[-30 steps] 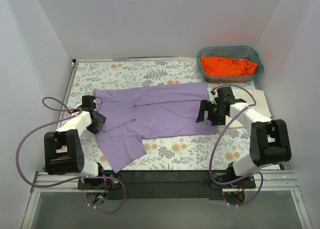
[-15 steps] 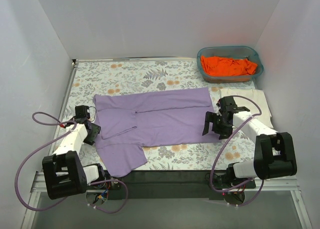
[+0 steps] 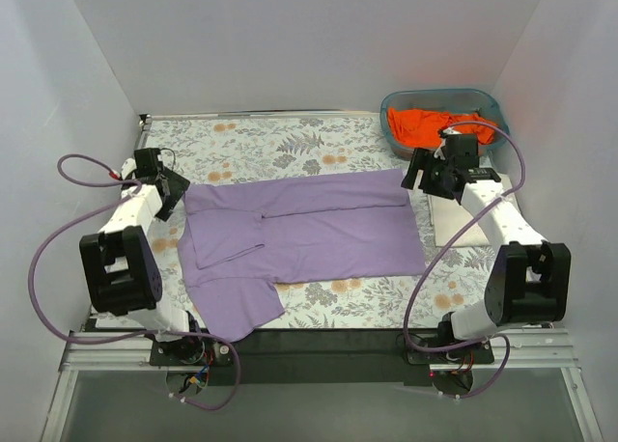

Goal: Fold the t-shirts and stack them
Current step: Fold the tshirt

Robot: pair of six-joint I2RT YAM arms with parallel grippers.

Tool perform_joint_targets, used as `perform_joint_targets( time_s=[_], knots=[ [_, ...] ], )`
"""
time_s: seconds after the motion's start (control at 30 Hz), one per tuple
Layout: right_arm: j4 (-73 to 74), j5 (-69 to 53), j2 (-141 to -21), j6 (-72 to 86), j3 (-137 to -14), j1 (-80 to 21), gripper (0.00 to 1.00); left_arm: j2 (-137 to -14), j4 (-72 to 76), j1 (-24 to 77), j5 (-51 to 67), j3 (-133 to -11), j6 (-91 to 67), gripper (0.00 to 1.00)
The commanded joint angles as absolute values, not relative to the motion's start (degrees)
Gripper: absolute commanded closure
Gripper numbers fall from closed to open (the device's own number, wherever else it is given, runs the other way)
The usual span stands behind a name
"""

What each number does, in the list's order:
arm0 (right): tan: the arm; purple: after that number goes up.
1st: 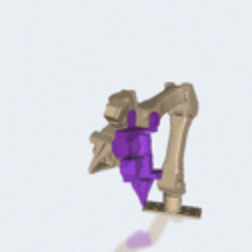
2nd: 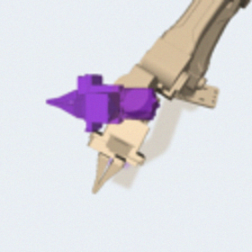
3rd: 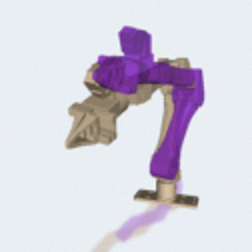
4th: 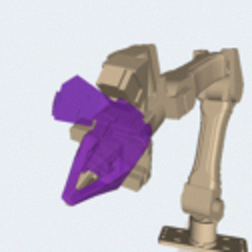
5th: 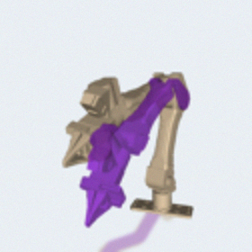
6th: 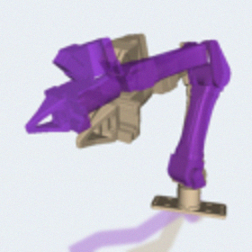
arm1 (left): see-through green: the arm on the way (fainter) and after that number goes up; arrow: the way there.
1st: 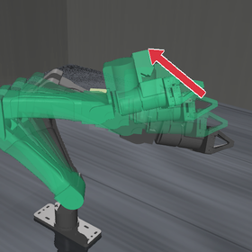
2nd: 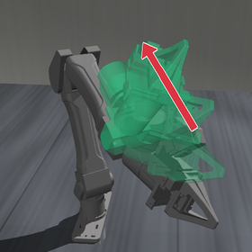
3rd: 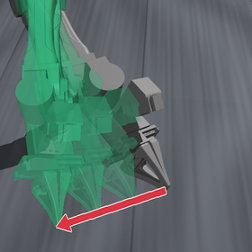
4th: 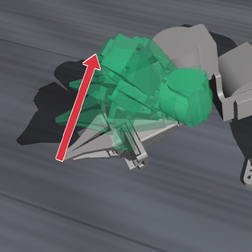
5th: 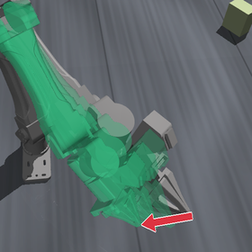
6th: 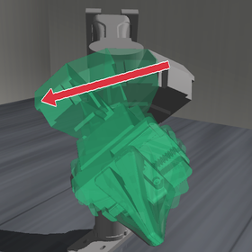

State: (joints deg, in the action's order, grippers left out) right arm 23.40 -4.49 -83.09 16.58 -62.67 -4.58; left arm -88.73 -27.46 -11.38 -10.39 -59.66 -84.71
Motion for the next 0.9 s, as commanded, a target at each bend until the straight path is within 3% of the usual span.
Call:
perform_joint_targets(
  time_s=[0.0, 0.17, 0.6, 0.87],
  knots=[
    [13.1, -4.7, -86.8, 16.6, -63.4, -2.6, 0.27, -94.5, -18.3, -12.0, -9.1, -63.4, -82.0, 0.35],
    [6.1, -7.0, -93.8, 17.4, -65.7, -0.6, 0.29, -101.9, -13.3, -12.8, -6.5, -68.2, -80.0, 0.38],
    [-3.0, -15.9, -108.2, 17.2, -72.1, -0.6, 0.35, -107.3, -3.3, -14.1, 3.3, -66.2, -71.5, 0.39],
    [-3.0, -16.2, -112.0, 16.6, -73.6, -0.6, 0.37, -111.2, -3.4, -14.2, 4.8, -66.9, -69.6, 0.49]
  ],
)
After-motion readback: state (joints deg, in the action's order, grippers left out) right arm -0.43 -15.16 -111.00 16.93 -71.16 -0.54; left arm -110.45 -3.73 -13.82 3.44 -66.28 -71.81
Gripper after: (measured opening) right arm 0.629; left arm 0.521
